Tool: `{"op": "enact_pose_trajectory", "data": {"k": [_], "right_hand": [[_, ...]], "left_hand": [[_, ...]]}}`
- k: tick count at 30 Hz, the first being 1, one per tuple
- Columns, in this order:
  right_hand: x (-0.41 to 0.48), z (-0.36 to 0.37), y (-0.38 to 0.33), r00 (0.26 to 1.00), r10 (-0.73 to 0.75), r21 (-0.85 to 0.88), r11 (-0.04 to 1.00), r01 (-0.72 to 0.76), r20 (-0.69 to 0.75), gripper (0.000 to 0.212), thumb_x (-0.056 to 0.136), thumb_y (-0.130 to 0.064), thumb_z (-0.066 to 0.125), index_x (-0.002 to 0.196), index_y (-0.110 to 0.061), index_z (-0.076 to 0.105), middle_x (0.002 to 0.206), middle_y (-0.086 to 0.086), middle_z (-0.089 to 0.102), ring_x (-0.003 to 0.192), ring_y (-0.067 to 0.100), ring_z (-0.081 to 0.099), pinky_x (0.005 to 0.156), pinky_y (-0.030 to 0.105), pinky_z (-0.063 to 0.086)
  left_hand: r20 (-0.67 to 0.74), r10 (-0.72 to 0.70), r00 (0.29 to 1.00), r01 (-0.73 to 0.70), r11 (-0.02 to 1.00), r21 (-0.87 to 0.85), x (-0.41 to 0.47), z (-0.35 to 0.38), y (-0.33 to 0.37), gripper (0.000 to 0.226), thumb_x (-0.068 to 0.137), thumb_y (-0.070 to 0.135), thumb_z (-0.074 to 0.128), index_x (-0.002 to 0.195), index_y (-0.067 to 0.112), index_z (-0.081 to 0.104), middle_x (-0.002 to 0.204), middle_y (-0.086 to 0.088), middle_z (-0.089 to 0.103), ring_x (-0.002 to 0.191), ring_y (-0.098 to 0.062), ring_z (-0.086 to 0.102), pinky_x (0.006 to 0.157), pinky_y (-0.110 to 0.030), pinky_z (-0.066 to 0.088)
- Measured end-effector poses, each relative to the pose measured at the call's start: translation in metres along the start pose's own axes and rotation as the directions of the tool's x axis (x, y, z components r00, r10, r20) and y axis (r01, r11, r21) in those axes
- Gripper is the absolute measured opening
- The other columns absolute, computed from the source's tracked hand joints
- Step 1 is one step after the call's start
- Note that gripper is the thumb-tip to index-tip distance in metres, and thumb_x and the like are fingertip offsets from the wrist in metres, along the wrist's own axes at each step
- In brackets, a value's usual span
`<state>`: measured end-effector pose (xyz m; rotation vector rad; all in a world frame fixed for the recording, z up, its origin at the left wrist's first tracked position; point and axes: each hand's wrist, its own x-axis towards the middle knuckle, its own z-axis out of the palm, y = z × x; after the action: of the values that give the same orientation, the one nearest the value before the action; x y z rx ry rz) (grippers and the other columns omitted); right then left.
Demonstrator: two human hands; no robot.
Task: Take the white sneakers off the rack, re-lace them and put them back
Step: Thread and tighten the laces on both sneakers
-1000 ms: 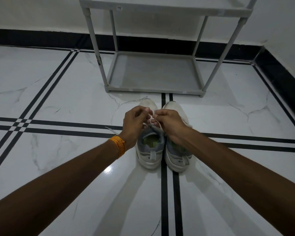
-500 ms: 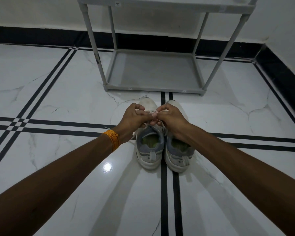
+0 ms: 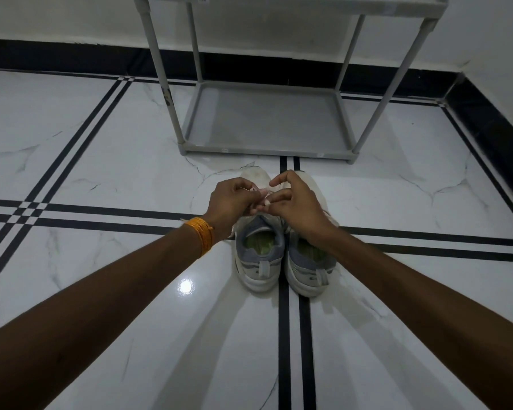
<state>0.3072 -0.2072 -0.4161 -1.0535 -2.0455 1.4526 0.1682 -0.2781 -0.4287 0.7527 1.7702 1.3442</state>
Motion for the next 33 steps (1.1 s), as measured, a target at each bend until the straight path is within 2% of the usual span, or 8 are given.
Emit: {"op": "enact_pose_trajectory", "data": {"k": [4,9,13,20,23,27,30,33], "right_hand": [[-0.005,0.008,-0.002,0.984,-0.168,-0.256,0.955,0.147,-0.065,0.025,0.086,0.0,0.064,0.107,-0.013,0.061,0.093,0.006,0.072,0.083,0.013,0.069,0.076,0.028,0.06],[-0.003,0.019,-0.006,0.98,-0.19,-0.591,0.783,0.191,0.065,0.015,0.091,-0.002,0.054,0.103,-0.005,0.063,0.102,0.013,0.064,0.089,0.026,0.061,0.076,0.037,0.052],[0.0,0.017,-0.004,0.977,-0.186,-0.634,0.745,0.208,0.103,0.019,0.097,-0.012,0.052,0.111,-0.007,0.063,0.108,0.013,0.055,0.094,0.025,0.057,0.074,0.027,0.04],[-0.003,0.015,-0.001,0.973,-0.196,-0.655,0.72,0.228,0.122,0.018,0.096,-0.011,0.053,0.109,-0.008,0.065,0.106,0.013,0.055,0.095,0.027,0.055,0.074,0.029,0.037],[-0.003,0.014,-0.002,0.974,-0.21,-0.655,0.725,0.215,0.088,0.021,0.096,-0.013,0.054,0.112,-0.009,0.066,0.107,0.013,0.058,0.096,0.027,0.056,0.077,0.028,0.039],[0.0,0.011,-0.005,0.975,-0.212,-0.626,0.751,0.21,0.073,0.021,0.095,-0.011,0.055,0.109,-0.008,0.071,0.1,0.015,0.065,0.092,0.027,0.061,0.075,0.027,0.038],[0.004,0.007,-0.005,0.978,-0.192,-0.531,0.822,0.206,0.082,0.02,0.095,-0.01,0.054,0.103,-0.006,0.073,0.097,0.015,0.071,0.089,0.026,0.064,0.073,0.027,0.042],[0.006,0.003,-0.001,0.978,-0.21,-0.504,0.843,0.189,0.015,0.027,0.087,-0.016,0.066,0.114,-0.014,0.066,0.112,0.01,0.066,0.104,0.023,0.06,0.088,0.032,0.048]], "left_hand": [[-0.056,0.283,0.957,-0.24,0.888,0.393,0.0,0.003,-0.008,0.023,0.083,0.032,0.072,0.089,0.01,0.07,0.084,-0.008,0.073,0.074,-0.022,0.071,0.072,-0.039,0.062],[0.066,0.406,0.911,-0.379,0.766,0.519,-0.004,-0.003,0.0,0.019,0.079,0.028,0.076,0.085,0.011,0.069,0.077,-0.007,0.074,0.067,-0.018,0.071,0.072,-0.039,0.062],[0.156,0.46,0.874,-0.461,0.684,0.565,-0.006,-0.011,0.004,0.019,0.081,0.026,0.075,0.094,0.012,0.07,0.085,-0.008,0.075,0.073,-0.018,0.071,0.078,-0.032,0.059],[0.387,0.439,0.811,-0.561,0.395,0.727,-0.001,-0.019,0.01,0.023,0.094,0.025,0.059,0.106,0.013,0.074,0.098,-0.01,0.076,0.086,-0.026,0.068,0.073,-0.021,0.037],[0.426,0.411,0.806,-0.571,0.351,0.742,0.002,-0.018,0.009,0.025,0.098,0.024,0.052,0.111,0.013,0.071,0.105,-0.01,0.075,0.092,-0.027,0.067,0.076,-0.022,0.039],[0.423,0.387,0.819,-0.564,0.415,0.713,0.003,-0.015,0.004,0.026,0.099,0.021,0.05,0.111,0.009,0.069,0.105,-0.012,0.073,0.09,-0.027,0.065,0.078,-0.025,0.043],[0.365,0.292,0.884,-0.462,0.669,0.582,0.004,-0.017,0.004,0.024,0.098,0.024,0.052,0.099,0.008,0.07,0.09,-0.009,0.071,0.078,-0.02,0.06,0.07,-0.026,0.042],[0.291,0.144,0.946,-0.259,0.875,0.408,0.004,-0.017,0.004,0.027,0.096,0.029,0.055,0.1,0.009,0.073,0.094,-0.006,0.07,0.089,-0.023,0.063,0.081,-0.035,0.051]]}}
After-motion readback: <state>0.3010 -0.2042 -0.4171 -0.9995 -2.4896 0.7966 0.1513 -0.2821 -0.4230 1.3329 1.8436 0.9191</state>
